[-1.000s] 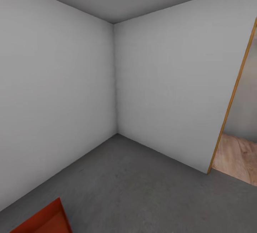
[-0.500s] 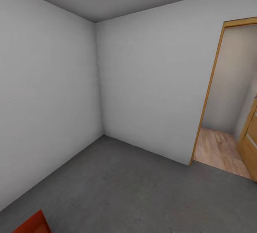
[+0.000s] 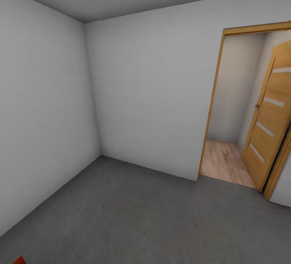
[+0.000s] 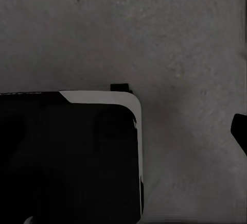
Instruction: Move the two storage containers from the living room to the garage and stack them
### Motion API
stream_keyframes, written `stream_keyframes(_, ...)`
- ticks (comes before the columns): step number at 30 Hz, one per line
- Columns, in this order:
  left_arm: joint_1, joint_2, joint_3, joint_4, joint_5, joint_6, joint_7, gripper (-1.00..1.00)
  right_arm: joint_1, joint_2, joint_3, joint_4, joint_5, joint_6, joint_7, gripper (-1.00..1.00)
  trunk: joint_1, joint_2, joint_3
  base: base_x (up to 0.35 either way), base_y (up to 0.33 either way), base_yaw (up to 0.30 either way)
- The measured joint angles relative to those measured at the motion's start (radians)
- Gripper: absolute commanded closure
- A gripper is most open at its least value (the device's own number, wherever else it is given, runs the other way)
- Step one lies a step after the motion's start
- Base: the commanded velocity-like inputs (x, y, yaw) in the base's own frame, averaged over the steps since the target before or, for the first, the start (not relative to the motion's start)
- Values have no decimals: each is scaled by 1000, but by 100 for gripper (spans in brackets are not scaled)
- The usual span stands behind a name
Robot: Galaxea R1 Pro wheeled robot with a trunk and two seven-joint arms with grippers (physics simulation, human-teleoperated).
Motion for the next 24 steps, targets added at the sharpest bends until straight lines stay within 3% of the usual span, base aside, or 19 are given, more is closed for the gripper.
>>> stream_keyframes(24, 0, -1, 0, 0, 0, -2, 0, -100, 0, 0, 0, 0, 0, 0, 0, -100, 0, 0, 0, 0, 0, -291)
